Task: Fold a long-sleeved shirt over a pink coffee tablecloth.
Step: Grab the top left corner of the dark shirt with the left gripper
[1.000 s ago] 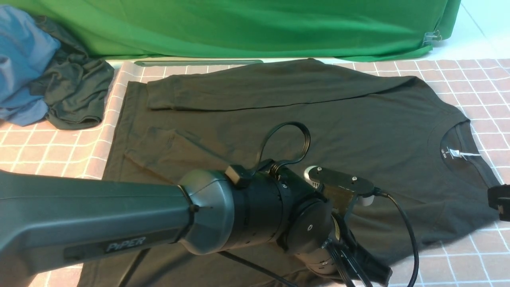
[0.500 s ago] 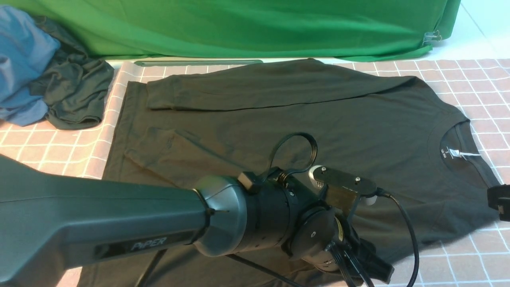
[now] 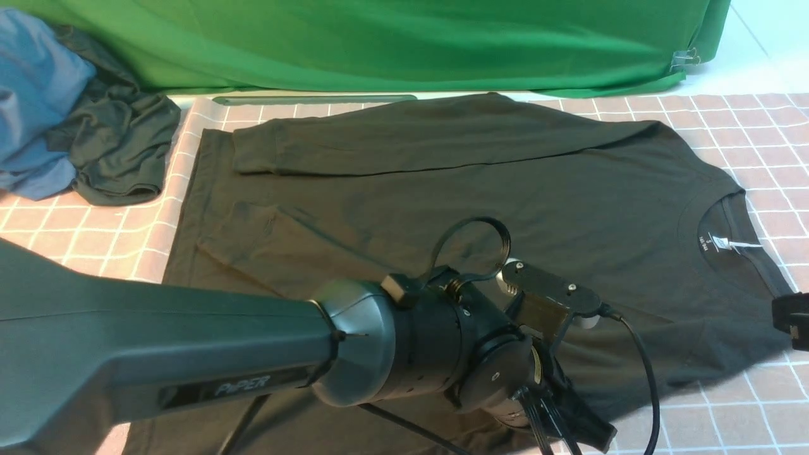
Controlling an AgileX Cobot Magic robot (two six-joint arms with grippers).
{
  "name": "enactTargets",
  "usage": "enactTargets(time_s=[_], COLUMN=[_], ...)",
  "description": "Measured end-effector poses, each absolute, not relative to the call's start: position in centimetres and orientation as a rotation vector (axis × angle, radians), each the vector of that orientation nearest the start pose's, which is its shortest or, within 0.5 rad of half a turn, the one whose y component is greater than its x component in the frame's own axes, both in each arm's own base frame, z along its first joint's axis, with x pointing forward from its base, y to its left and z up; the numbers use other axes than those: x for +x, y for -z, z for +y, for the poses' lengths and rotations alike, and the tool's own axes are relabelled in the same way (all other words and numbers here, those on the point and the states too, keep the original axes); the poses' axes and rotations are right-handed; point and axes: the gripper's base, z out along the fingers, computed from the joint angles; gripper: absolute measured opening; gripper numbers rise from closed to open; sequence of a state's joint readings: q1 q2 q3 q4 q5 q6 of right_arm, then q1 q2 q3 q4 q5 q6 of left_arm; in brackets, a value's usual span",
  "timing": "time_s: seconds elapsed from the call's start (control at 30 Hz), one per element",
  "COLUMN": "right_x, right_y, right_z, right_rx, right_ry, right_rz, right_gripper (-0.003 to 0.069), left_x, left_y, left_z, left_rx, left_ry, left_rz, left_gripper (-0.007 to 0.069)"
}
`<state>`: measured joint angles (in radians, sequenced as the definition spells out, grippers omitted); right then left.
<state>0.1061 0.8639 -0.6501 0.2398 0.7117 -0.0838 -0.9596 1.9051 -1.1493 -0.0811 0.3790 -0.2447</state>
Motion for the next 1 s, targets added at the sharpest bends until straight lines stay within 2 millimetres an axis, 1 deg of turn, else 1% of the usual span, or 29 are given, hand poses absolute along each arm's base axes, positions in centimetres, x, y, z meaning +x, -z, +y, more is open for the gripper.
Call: enactTargets(time_s=[0.2,0.43,0.67,0.77,0.8,0.9,0.97,1.0], right_x=[15.7,15.7,15.7,15.7,15.7,15.7,15.7,15.7], right_y=[-28.7,-28.8,-28.8,-28.8,-28.8,-28.8,-28.8,-28.8], right_z=[3.1,3.1,3.1,3.1,3.1,3.1,3.1,3.1], right_rx=[-0.08,-0.078,-0.078,-0.078,-0.078,-0.078,-0.078,-0.079], right_ry=[-0.282,-0.28,-0.28,-0.28,-0.28,-0.28,-0.279,-0.278], right_rz=[2.392,2.381,2.38,2.38,2.38,2.38,2.38,2.381], right_gripper=[0.0144,0.0144,0.0144,0.0144,0.0144,0.0144,0.0144,0.0144], left_x=[21.1,20.3,20.2,20.2,20.2,20.1,20.0,20.2], left_y=[-18.5,-18.4,-18.3,-18.3,-18.3,-18.5,-19.3,-20.0], left_z=[-31.4,-31.4,-31.4,-31.4,-31.4,-31.4,-31.2,-30.9], left_rx=[0.74,0.651,0.726,0.726,0.721,0.728,0.768,0.784], left_ry=[0.582,0.646,0.638,0.64,0.644,0.642,0.621,0.609], left_rz=[2.603,2.724,2.706,2.704,2.706,2.719,2.737,2.733], left_gripper=[0.0046,0.0046,0.0055,0.0092,0.0135,0.0211,0.0262,0.0277])
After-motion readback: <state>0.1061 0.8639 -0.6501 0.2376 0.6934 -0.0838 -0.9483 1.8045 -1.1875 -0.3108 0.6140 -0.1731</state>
